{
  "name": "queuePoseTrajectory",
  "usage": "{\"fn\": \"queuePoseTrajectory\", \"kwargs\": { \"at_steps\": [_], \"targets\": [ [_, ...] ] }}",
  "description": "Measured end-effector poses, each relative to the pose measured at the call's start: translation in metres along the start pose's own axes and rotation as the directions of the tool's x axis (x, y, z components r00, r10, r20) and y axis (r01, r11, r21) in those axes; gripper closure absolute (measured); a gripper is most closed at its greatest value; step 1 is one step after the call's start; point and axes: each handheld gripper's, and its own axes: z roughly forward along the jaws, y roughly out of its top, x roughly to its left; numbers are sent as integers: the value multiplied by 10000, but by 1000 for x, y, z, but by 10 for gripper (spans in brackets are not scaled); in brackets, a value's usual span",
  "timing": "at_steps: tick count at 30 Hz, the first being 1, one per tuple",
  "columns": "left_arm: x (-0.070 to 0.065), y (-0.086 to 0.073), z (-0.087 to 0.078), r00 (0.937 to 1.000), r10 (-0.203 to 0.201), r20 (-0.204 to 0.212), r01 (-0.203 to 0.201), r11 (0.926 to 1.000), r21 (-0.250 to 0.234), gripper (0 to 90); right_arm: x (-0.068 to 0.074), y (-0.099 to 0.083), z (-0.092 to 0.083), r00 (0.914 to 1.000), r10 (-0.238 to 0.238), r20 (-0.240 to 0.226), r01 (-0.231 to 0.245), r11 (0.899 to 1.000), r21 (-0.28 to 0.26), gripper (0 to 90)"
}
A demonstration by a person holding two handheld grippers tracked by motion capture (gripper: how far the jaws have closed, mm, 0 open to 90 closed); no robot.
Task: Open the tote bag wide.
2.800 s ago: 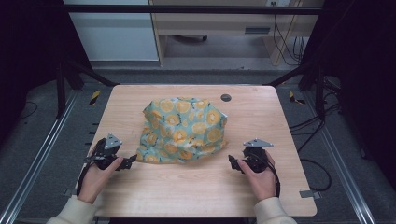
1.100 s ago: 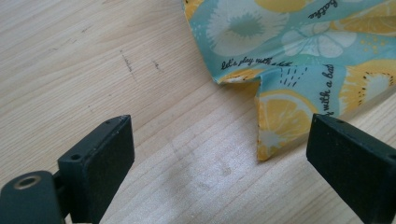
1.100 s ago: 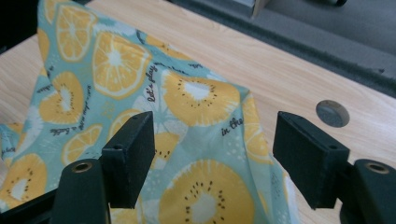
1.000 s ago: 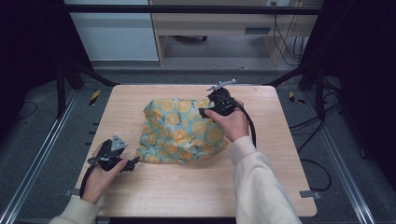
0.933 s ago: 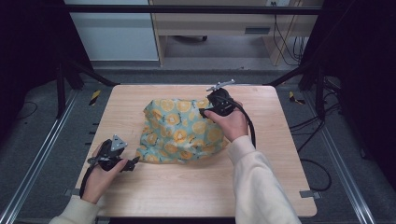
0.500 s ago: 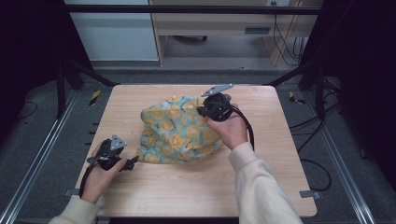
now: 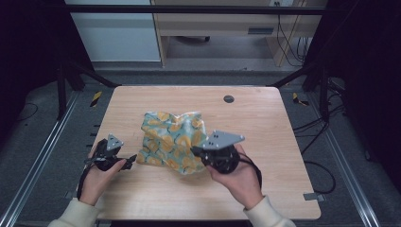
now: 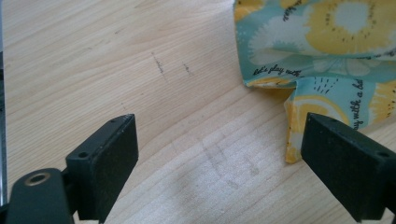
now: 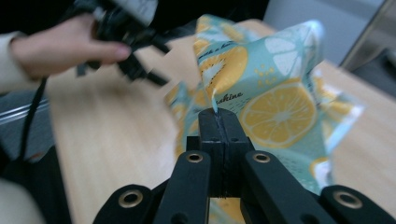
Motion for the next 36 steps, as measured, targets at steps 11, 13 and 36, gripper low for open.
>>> {"fn": "queuePoseTrajectory", "kwargs": {
  "at_steps": [11, 13, 36],
  "targets": [
    [-3, 8, -15, 9998, -30, 210, 41, 9984, -558, 256, 23, -71, 24, 9958, 579, -708, -509, 9940, 970, 898],
    [-6, 14, -23, 9995, -4, 323, 31, 9966, -829, 275, 22, -80, 28, 9952, 717, -671, -642, 9921, 1073, 897],
    [-48, 148, -7, 9584, 2675, 995, -2635, 9633, -522, 250, 20, -94, 35, 9908, 1074, -822, -969, 9878, 1218, 856]
  ]
}}
